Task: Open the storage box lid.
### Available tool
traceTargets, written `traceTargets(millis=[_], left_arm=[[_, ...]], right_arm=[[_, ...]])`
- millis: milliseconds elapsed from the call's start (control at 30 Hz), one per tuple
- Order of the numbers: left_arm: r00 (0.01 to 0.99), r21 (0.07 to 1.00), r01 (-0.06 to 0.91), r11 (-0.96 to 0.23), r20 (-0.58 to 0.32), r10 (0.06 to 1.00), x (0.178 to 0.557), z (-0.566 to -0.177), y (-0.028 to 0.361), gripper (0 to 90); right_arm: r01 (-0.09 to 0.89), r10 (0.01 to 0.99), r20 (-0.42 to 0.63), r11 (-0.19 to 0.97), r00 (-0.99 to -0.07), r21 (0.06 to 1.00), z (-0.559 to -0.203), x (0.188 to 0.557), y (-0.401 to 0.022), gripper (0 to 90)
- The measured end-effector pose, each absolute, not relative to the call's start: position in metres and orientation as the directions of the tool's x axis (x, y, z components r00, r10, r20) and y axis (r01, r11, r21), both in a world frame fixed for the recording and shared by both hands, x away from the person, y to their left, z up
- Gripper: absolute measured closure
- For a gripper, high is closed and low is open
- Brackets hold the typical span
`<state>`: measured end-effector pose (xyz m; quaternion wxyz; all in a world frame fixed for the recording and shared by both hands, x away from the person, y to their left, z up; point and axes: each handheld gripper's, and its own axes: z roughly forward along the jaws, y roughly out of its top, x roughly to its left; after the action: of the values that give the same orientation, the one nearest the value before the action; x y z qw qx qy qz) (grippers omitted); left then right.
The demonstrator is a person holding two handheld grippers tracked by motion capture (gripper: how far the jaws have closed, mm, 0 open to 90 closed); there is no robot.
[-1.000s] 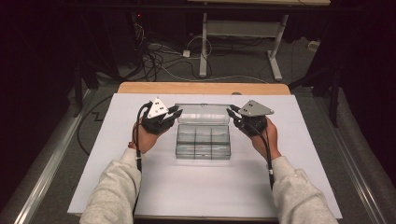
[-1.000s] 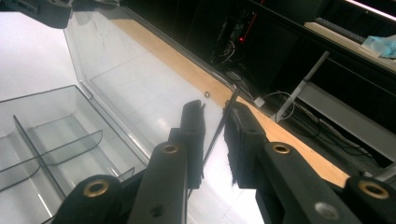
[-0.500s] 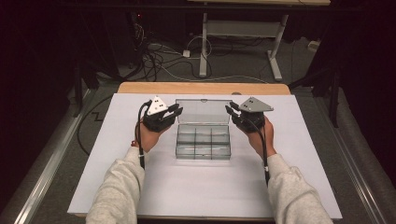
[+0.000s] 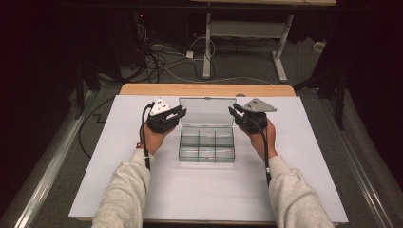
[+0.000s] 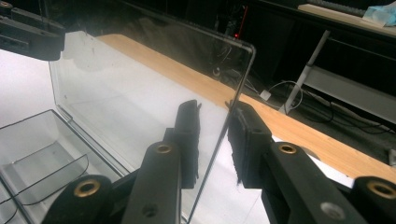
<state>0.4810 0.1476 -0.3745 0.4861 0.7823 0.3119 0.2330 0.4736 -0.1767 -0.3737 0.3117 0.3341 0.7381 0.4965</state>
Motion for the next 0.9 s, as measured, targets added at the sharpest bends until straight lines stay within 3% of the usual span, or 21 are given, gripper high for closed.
traceTargets(millis=[533,900], left_arm=[[0.683,0.887,0.310,-0.342,0.042,0.729,0.490,-0.388,0.147,71.3],[0.677,0.883,0.359,-0.302,-0.024,0.736,0.495,-0.398,0.149,69.8]], right_arm=[[0.268,0.826,-0.059,0.248,-0.560,0.931,-0.392,0.485,-0.173,72.4],[0.318,0.831,-0.016,0.231,-0.557,0.920,-0.403,0.488,-0.174,71.9]])
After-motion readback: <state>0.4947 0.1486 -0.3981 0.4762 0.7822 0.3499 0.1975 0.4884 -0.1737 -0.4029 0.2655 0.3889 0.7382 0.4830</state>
